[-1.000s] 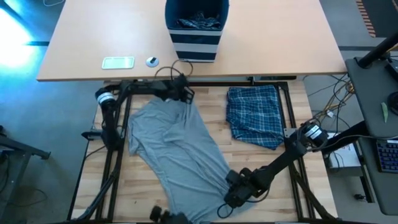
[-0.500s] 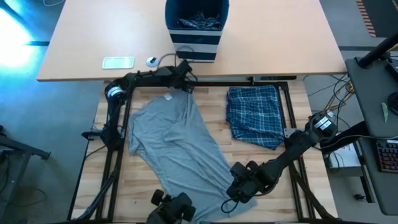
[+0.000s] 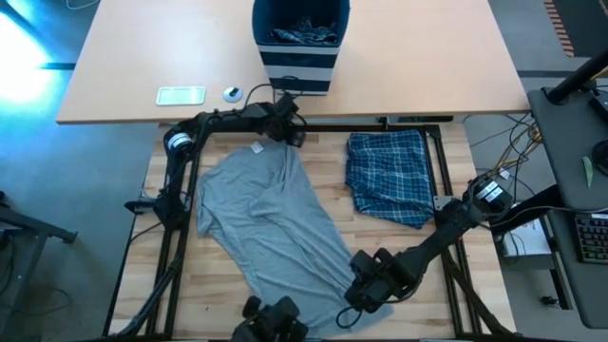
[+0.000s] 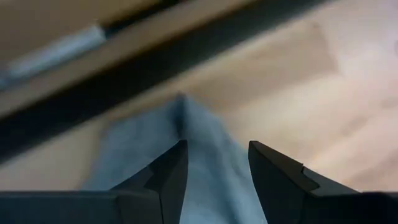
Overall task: Fold Laundry from Bin
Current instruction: Fold the gray shirt
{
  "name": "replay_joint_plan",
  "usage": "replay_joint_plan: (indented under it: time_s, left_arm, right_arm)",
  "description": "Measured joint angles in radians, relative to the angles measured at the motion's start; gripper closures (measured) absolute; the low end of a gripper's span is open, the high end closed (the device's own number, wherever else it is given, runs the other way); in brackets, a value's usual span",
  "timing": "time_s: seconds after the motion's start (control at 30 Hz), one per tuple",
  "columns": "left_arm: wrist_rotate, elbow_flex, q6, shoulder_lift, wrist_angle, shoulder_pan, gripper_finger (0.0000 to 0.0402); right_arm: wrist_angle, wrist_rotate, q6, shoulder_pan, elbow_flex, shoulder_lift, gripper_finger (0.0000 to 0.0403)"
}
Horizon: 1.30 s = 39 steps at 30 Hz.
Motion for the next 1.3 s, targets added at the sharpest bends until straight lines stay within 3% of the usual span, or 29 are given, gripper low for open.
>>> replay_joint_plan:
  time_s: [0.1,0.43,0.67,0.8,1.0,1.3]
  left_arm:
    - [-0.073,-0.001,-0.002,0.021,0.012,0.008,0.0248]
    - [-0.139,-0.002,-0.021,0.063,0.050,0.038,0.0248]
    - [-0.173,0.076,-0.006,0.021,-0.008,0.061,0.0248]
    - [-0.165,0.147,0.069,-0.017,-0.131,0.055,0.0248]
    - [-0.173,0.125,0.130,-0.187,-0.275,-0.029,0.0248]
    - [-0.159,-0.161,-0.015,-0.489,-0.342,-0.299,0.0248]
  right_arm:
    - [0.061,-0.003,-0.021,0.009,-0.004,0.024,0.0273]
    - [0.069,-0.095,0.085,-0.004,-0.082,0.146,0.0273]
    - [0.036,-0.094,0.053,-0.015,-0.116,0.071,0.0273]
    - [0.045,-0.054,0.029,0.008,-0.087,0.000,0.0273]
    - [0.146,-0.043,-0.013,0.102,-0.081,0.023,0.0273]
    - [0.298,0.007,0.002,0.210,-0.062,0.177,0.0273]
